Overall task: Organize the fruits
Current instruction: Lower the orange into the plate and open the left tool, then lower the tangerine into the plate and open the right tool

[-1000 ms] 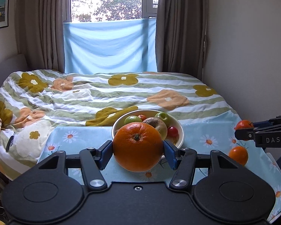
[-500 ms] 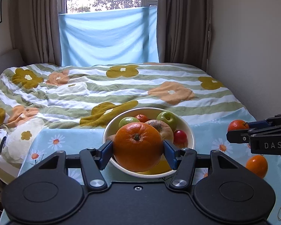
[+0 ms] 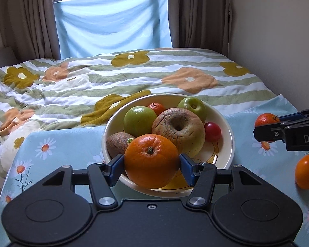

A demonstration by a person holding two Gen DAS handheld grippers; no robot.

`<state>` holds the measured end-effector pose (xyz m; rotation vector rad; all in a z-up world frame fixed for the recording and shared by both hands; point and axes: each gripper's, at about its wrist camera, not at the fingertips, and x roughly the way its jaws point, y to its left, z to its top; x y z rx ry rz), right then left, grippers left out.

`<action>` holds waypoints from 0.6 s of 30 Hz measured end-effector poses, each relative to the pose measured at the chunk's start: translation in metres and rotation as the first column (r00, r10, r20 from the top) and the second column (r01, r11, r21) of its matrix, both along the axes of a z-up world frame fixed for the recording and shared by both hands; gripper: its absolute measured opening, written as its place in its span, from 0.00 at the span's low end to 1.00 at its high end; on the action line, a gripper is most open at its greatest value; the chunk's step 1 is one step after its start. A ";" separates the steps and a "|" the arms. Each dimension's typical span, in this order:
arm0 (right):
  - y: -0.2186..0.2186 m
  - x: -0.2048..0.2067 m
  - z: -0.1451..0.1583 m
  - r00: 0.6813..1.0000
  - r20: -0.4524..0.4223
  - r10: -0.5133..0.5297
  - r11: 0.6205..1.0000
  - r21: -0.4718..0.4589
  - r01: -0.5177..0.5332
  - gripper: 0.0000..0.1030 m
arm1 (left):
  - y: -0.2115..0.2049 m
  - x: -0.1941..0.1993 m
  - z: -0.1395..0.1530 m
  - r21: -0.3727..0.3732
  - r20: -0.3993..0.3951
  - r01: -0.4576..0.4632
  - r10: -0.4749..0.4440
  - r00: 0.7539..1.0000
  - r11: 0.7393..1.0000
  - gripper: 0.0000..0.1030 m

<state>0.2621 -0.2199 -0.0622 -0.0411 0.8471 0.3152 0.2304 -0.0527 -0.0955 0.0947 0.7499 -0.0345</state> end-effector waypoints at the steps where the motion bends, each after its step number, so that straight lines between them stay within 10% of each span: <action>1: 0.001 0.001 -0.001 1.000 -0.001 0.000 1.000 0.000 0.000 0.51 | 0.000 0.001 -0.001 -0.003 -0.009 -0.001 0.001 1.000 1.000 0.61; 6: 0.003 0.003 0.001 1.000 0.000 0.004 1.000 0.000 -0.004 0.51 | -0.001 -0.002 0.005 -0.009 0.018 0.002 -0.001 1.000 1.000 0.95; 18: 0.017 0.006 0.007 0.998 0.011 0.059 0.998 0.000 -0.059 0.51 | 0.010 -0.031 0.034 0.011 0.058 -0.014 0.013 0.998 1.000 0.96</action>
